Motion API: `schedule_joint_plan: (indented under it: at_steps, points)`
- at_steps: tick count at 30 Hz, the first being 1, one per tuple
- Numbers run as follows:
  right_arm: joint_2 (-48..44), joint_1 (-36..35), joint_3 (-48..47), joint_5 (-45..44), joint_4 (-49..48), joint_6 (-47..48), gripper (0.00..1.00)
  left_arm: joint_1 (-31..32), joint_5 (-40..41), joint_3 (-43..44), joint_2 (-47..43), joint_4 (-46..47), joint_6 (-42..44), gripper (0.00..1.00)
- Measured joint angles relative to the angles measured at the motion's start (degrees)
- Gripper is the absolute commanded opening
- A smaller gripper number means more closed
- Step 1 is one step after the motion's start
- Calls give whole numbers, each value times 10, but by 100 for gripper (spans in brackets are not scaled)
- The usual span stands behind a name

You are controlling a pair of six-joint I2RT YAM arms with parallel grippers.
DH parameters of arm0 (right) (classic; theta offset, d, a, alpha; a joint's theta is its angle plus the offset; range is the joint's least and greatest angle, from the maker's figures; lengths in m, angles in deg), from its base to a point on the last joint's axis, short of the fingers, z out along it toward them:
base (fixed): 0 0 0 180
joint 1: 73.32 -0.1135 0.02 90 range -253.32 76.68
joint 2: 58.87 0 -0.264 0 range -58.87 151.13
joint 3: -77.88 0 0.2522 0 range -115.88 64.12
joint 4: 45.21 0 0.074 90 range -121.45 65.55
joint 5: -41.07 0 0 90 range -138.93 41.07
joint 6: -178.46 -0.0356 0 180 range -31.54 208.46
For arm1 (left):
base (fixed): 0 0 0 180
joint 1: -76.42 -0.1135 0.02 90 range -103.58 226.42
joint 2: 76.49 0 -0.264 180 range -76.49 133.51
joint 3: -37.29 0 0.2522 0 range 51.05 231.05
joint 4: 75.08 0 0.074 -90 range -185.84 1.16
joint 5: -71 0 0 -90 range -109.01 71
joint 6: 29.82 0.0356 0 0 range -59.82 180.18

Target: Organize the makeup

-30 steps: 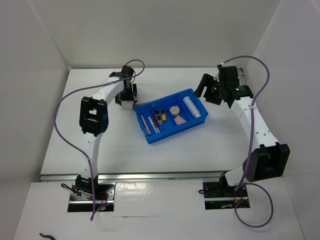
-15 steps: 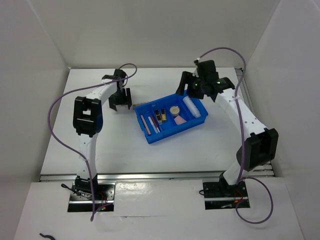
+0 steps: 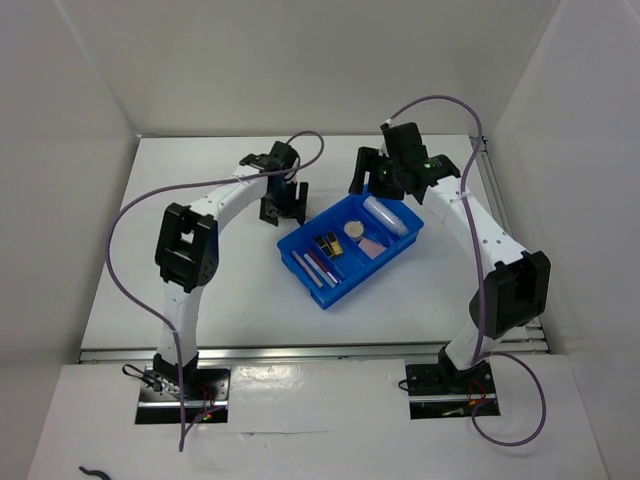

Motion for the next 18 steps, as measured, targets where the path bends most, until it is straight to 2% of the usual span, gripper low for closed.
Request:
schedule_joint_plan:
  at_steps: [4,7,10,18]
  points:
    - [-1,0,0,-4,2,0,80,18,19,49,17,-25,16,92]
    - [-3,0,0,-7,5,0,80,12,57,129,54,-40,46,100]
    - [-6,0,0,-9,8,2,80,4,87,188,90,-43,86,100]
    - [-8,0,-14,-14,18,7,80,-4,116,146,104,-30,184,100]
